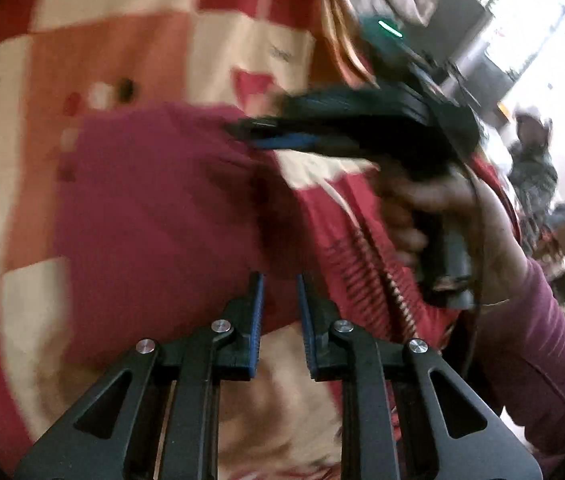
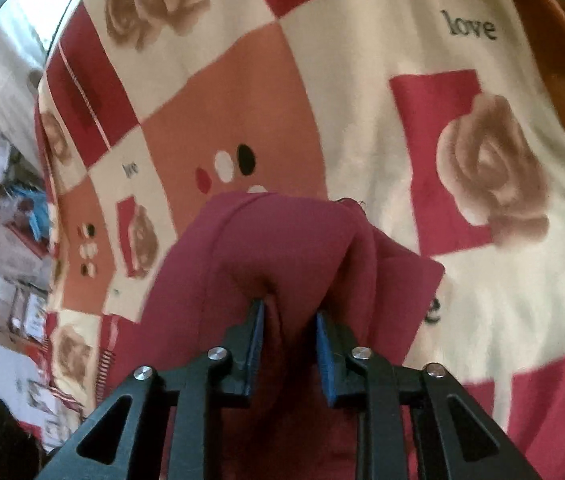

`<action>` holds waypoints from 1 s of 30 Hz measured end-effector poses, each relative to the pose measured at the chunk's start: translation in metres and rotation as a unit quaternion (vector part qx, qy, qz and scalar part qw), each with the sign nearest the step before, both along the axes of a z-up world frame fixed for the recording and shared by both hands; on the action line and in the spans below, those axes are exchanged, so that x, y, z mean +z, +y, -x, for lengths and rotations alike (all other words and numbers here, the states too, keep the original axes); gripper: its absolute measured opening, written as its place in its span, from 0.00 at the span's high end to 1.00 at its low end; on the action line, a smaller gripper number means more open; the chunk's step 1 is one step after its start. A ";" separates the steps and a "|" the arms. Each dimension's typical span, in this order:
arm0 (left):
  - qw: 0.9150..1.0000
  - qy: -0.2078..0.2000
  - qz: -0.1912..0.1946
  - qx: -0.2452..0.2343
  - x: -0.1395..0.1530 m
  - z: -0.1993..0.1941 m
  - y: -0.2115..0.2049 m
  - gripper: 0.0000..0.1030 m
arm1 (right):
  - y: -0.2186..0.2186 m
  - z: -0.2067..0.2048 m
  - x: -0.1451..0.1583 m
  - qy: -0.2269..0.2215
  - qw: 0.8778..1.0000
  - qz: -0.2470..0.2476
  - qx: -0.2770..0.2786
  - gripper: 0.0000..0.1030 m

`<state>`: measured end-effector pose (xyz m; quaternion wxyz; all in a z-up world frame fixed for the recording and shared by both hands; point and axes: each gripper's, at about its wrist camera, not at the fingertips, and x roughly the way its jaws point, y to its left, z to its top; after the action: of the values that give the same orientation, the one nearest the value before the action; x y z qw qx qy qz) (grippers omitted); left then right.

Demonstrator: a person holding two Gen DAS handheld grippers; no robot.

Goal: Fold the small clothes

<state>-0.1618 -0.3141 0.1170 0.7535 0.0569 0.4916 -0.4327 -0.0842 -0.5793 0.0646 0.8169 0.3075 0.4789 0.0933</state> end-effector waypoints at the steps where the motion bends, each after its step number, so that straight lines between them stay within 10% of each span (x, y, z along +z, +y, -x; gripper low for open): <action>1: 1.000 -0.017 0.001 0.021 0.006 -0.004 0.013 0.81 | 0.002 0.010 0.013 -0.021 1.000 0.001 0.003 0.61; 3: 0.996 -0.045 0.005 0.071 0.010 -0.020 0.037 0.68 | 0.009 0.025 0.027 -0.043 0.999 -0.004 0.002 0.32; 8: 0.987 -0.011 0.006 0.160 -0.026 -0.054 0.061 0.66 | 0.039 0.049 0.020 -0.017 0.999 -0.015 0.038 0.30; 16: 0.986 0.004 -0.009 0.166 -0.049 -0.059 0.064 0.63 | 0.067 0.035 -0.014 0.019 0.999 -0.005 0.036 0.30; 21: 0.985 -0.008 -0.005 0.170 -0.045 -0.057 0.063 0.63 | 0.078 0.037 -0.003 -0.029 0.997 0.060 0.042 0.73; 26: 0.983 -0.042 0.015 0.176 -0.030 -0.048 0.063 0.42 | 0.059 0.064 0.031 -0.063 0.990 0.112 0.062 0.78; 30: 0.986 -0.033 0.011 0.163 -0.035 -0.049 0.049 0.41 | 0.040 0.059 0.001 -0.018 0.993 0.103 0.049 0.78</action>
<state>-0.1129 -0.2649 0.0816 0.8302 -0.0180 0.4646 -0.3075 -0.1436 -0.5390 0.0655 0.8471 0.1964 0.4858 0.0886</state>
